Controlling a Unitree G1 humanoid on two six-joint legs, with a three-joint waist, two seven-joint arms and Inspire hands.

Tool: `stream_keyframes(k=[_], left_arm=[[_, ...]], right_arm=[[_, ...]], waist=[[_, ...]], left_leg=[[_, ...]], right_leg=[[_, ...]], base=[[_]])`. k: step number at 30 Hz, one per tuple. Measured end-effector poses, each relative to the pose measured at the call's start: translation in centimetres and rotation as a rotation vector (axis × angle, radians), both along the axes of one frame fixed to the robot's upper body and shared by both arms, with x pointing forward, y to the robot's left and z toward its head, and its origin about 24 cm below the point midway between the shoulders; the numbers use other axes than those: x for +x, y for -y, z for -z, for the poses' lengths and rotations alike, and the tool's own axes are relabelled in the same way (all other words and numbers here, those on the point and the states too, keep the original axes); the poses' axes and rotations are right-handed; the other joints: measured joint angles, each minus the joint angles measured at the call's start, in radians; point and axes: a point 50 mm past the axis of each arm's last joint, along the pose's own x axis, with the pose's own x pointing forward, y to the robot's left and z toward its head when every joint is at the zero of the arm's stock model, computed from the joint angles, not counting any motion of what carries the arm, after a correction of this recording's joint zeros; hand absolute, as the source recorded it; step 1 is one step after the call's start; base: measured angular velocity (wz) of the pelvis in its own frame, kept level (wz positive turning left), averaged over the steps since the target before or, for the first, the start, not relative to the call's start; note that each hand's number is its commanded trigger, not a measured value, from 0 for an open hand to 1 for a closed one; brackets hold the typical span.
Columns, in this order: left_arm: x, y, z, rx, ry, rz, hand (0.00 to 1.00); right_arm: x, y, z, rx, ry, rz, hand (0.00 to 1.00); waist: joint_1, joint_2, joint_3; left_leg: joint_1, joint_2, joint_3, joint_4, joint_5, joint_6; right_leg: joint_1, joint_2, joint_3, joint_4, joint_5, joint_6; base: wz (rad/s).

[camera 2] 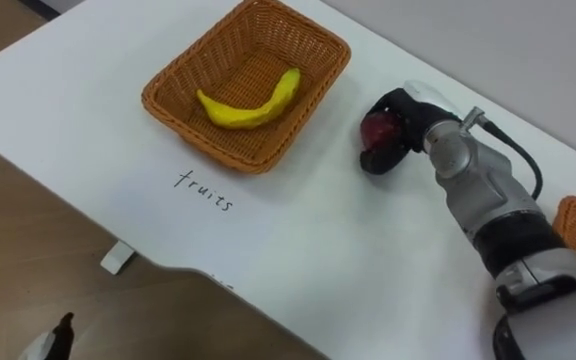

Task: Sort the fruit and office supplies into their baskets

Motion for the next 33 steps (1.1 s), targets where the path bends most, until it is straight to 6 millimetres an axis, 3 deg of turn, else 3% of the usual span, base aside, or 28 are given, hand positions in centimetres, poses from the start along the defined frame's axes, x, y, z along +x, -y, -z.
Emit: stream_keyframes(k=[5, 10, 18, 26, 31, 33], left_arm=[[-0.2, 0.3, -0.4, -0.001, 0.040, -0.026, 0.00], [-0.4, 0.2, -0.5, 0.015, 0.063, -0.044, 0.00], [-0.7, 0.6, -0.6, 0.013, 0.075, -0.052, 0.00], [-1.0, 0.8, -0.5, 0.019, 0.092, -0.090, 0.00], [-1.3, 0.6, -0.5, 0.026, 0.094, -0.102, 0.00], [-1.4, 0.5, -0.5, 0.029, 0.090, -0.102, 0.00]], right_arm=[[-0.2, -0.3, -1.5, -0.030, 0.066, -0.033, 1.00], [-0.1, 0.4, -3.4, 0.028, 0.141, -0.005, 1.00], [-0.3, -1.3, -6.3, 0.015, 0.231, -0.104, 1.00], [-0.8, -1.8, -8.3, -0.048, 0.273, -0.159, 1.00], [-1.0, -2.4, -8.9, -0.042, 0.288, -0.182, 1.00], [-1.1, -2.6, -9.0, -0.037, 0.297, -0.191, 1.00]], waist=[[-0.028, 0.006, -0.0099], [-0.057, 0.021, -0.0280], [-0.100, 0.051, -0.0369], [-0.096, 0.048, -0.0380], [-0.091, 0.027, -0.0364], [-0.090, 0.013, -0.0296]], left_leg=[[0.028, 0.001, 0.013, -0.005, 0.000, 0.001], [0.092, 0.001, 0.021, -0.032, 0.001, 0.001], [0.130, 0.006, 0.024, -0.052, 0.002, 0.002], [0.154, 0.006, 0.042, -0.074, 0.010, 0.004], [0.162, 0.006, 0.040, -0.082, 0.011, 0.005], [0.163, 0.006, 0.039, -0.082, 0.011, 0.005]], right_leg=[[0.021, -0.001, 0.017, -0.001, 0.000, 0.000], [0.070, -0.002, 0.030, -0.002, 0.000, 0.001], [0.094, 0.001, 0.044, -0.001, 0.000, 0.001], [0.100, -0.002, 0.048, 0.001, 0.000, 0.001], [0.104, -0.002, 0.052, 0.000, 0.000, 0.001], [0.106, -0.001, 0.058, 0.000, -0.001, 0.002]], base=[[-0.09], [-0.06], [-0.06], [-0.05], [0.01], [0.00]])
